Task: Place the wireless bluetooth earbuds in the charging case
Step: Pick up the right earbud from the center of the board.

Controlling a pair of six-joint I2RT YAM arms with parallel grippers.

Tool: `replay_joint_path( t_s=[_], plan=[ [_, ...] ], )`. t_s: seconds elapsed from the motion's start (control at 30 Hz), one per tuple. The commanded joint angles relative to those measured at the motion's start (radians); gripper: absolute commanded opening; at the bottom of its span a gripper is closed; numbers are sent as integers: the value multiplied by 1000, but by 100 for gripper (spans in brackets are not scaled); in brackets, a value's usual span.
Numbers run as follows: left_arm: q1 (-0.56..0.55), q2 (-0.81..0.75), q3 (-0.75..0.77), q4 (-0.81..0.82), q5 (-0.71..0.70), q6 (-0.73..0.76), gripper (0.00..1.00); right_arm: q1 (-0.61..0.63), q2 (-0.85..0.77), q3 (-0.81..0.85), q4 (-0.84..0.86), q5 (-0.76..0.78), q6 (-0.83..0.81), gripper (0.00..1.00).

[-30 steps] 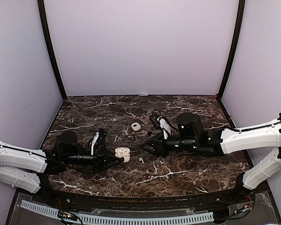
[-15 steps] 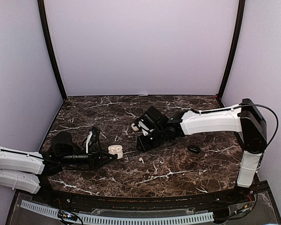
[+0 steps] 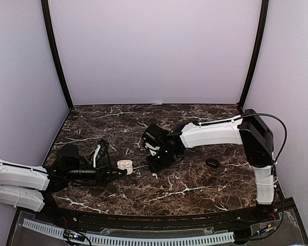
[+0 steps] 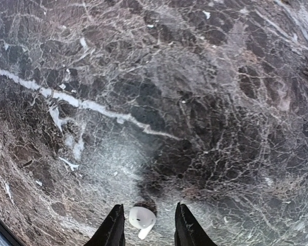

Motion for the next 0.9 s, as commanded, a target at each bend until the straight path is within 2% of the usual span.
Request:
replay_joint_path(
  t_s=[0.0, 0.47, 0.7, 0.87],
  plan=[
    [6, -21, -23, 18, 20, -7, 17, 26, 30, 49, -52, 5, -16, 34],
    [9, -7, -31, 35, 43, 13, 17, 54, 90, 112, -156, 89, -3, 31],
    [11, -1, -19, 31, 61, 27, 17, 60, 110, 143, -192, 111, 3, 23],
    [11, 5, -12, 22, 67, 43, 17, 62, 115, 149, -186, 116, 3, 26]
  ],
)
